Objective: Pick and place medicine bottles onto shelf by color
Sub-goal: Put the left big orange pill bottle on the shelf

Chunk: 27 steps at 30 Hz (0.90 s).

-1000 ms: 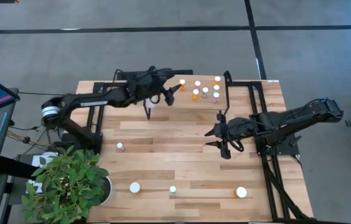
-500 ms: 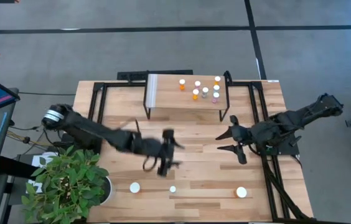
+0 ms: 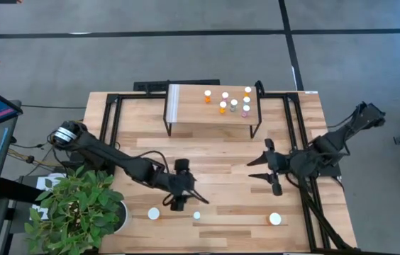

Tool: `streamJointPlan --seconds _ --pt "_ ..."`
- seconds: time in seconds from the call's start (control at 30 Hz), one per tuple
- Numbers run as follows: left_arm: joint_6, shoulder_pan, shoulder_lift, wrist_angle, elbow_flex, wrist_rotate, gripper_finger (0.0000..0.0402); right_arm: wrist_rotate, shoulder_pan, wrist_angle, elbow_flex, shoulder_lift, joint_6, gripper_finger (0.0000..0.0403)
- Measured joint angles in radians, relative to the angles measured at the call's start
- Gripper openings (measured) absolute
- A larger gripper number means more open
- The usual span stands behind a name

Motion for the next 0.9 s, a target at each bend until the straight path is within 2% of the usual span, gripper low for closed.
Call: streamJointPlan --seconds 0.17,0.3,0.43,0.6,0.77,0.9 --pt "-0.140 -0.040 -0.022 -0.322 0.073 0.050 0.0261 0.040 0.020 0.061 0.000 0.066 0.035 0.0189" --pt "-0.180 -0.119 -0.024 -0.469 0.113 0.102 0.0261 0.042 0.025 0.143 0.000 0.115 0.035 0.0189" --pt "-0.267 -0.197 -0.024 -0.543 0.128 0.127 0.0266 0.042 0.025 0.201 0.000 0.144 0.038 0.0189" --pt "-0.385 -0.272 -0.024 -0.613 0.128 0.131 0.0296 0.042 0.023 0.210 -0.001 0.147 0.038 0.0189" --pt "-0.460 -0.298 -0.024 -0.605 0.127 0.120 0.0336 0.042 0.023 0.205 -0.001 0.147 0.037 0.0189" --pt "-0.484 -0.298 -0.024 -0.608 0.095 0.112 0.0349 0.042 0.023 0.196 -0.001 0.147 0.037 0.0189"
